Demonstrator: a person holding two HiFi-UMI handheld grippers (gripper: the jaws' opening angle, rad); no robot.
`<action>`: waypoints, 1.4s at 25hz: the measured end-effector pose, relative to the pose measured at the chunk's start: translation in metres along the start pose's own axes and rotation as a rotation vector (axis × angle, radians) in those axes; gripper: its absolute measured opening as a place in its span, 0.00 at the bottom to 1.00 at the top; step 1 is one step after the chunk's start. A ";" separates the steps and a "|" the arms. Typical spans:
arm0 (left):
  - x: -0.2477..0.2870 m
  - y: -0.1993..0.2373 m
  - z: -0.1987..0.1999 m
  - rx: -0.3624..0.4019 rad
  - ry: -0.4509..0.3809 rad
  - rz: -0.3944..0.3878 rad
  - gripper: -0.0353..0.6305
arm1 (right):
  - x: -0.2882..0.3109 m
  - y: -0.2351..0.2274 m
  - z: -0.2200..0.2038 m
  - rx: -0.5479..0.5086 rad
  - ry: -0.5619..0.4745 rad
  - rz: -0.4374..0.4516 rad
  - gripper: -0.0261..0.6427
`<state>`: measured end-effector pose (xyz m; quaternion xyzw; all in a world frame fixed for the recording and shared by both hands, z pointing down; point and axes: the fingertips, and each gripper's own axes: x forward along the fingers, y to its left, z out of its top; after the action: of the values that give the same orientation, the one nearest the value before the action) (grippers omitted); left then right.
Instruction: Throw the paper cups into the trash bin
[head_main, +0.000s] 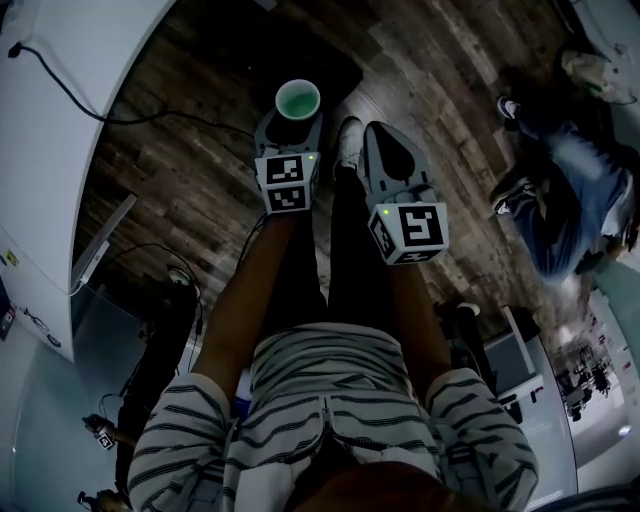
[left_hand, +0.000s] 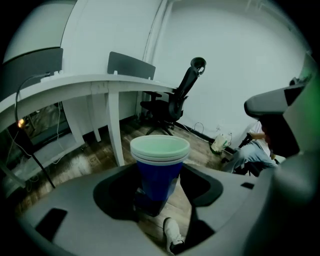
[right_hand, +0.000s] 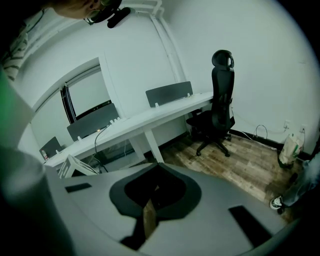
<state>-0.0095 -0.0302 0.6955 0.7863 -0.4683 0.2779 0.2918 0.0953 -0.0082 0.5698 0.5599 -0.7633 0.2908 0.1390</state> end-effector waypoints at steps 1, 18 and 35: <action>0.005 0.001 -0.007 -0.008 0.014 -0.003 0.47 | 0.004 -0.002 -0.004 0.004 0.005 0.001 0.05; 0.078 0.010 -0.072 0.052 0.141 -0.056 0.47 | 0.043 -0.025 -0.069 0.062 0.082 -0.039 0.05; 0.164 0.032 -0.129 0.148 0.281 -0.078 0.47 | 0.069 -0.035 -0.105 0.095 0.136 -0.035 0.05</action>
<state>0.0077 -0.0442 0.9055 0.7767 -0.3701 0.4073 0.3065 0.0935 -0.0058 0.6999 0.5580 -0.7276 0.3616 0.1689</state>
